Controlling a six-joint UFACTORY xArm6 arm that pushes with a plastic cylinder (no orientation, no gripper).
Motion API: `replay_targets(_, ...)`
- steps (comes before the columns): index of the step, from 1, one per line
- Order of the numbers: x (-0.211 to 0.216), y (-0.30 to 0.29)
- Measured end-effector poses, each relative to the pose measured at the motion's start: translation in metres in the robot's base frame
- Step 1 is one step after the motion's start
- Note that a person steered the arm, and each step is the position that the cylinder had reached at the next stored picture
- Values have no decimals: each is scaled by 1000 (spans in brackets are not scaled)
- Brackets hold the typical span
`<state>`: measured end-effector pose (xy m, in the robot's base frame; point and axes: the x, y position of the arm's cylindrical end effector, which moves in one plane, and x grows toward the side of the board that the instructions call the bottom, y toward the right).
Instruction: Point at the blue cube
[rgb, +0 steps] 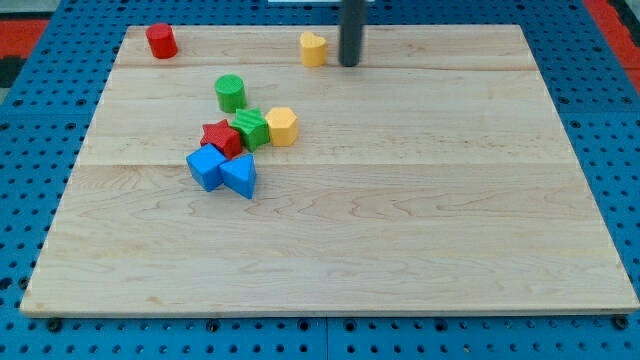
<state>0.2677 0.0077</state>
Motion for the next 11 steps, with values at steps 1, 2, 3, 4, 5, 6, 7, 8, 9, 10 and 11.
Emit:
replay_targets(1,6,-50)
replay_targets(2,-12,-51)
replay_targets(3,-37,-16)
replay_targets(4,-9,-37)
replay_targets(5,28,-16)
replay_targets(6,28,39)
replay_targets(7,25,40)
replay_targets(8,23,41)
replay_targets(9,23,41)
replay_targets(10,23,46)
replay_targets(11,23,51)
